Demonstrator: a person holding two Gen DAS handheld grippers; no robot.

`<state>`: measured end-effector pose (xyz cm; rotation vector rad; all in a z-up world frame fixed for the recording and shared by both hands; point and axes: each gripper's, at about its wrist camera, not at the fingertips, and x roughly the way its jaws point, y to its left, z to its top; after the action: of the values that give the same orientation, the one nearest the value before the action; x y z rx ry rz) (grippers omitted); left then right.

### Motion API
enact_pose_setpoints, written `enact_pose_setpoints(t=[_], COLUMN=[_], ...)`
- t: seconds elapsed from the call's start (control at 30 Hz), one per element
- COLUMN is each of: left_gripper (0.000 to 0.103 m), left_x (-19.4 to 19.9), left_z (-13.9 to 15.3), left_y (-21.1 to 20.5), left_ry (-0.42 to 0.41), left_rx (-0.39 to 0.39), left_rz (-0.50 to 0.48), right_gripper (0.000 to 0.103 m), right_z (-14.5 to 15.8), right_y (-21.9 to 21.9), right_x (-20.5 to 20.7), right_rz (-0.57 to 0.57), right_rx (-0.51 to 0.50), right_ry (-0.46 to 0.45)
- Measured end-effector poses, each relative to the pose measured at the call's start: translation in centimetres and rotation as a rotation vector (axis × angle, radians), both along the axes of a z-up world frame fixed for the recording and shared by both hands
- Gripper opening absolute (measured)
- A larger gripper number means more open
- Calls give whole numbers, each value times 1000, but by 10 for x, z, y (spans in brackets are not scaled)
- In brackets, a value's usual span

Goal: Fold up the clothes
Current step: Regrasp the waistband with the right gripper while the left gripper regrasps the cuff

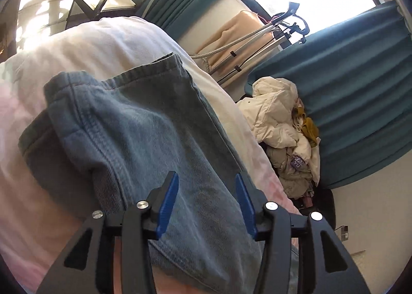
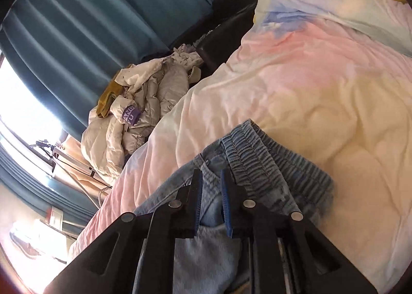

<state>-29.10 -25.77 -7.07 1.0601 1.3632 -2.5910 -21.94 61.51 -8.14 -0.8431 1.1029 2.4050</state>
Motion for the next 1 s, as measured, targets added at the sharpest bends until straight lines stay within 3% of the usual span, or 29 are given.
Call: enact_pose_setpoints(t=[0.13,0.23,0.27,0.37,0.47,0.57,0.73,0.8,0.87,0.9,0.93,1.0], left_gripper=[62,63,64,64,64,64,64,62,49,35,27,18], left_x=[47,56,57,55,46,33,8,6,5,4,3,2], left_z=[-16,-33,-38,-58,-80,-94,-94,-89,-83,-81,-78,-73], left_y=[-5,-7,-6,-4,-4,-7,-7,-6,-5,-4,-4,-3], left_ry=[13,-51,-66,-114,-145,-120,-47,-35,-23,-18,-12,0], left_rx=[98,163,175,211,258,283,202,176,150,137,123,97], left_rz=[57,69,71,50,62,67,46,60,74,81,89,103], right_gripper=[22,56,64,71,72,75,77,84,85,84,79,54], right_z=[-4,-20,-26,-47,-68,-83,-102,-108,-108,-104,-101,-94], right_y=[-12,-20,-22,-24,-19,-11,-11,-11,-15,-20,-24,-32], right_x=[41,66,74,90,99,97,66,57,52,49,46,43], right_rz=[-5,-31,-42,-68,-93,-105,-78,-98,-134,-145,-156,-168], right_rx=[-54,-133,-163,-247,-349,-425,-435,-434,-402,-366,-328,-247], right_ry=[19,28,32,36,40,73,62,58,66,61,55,25])
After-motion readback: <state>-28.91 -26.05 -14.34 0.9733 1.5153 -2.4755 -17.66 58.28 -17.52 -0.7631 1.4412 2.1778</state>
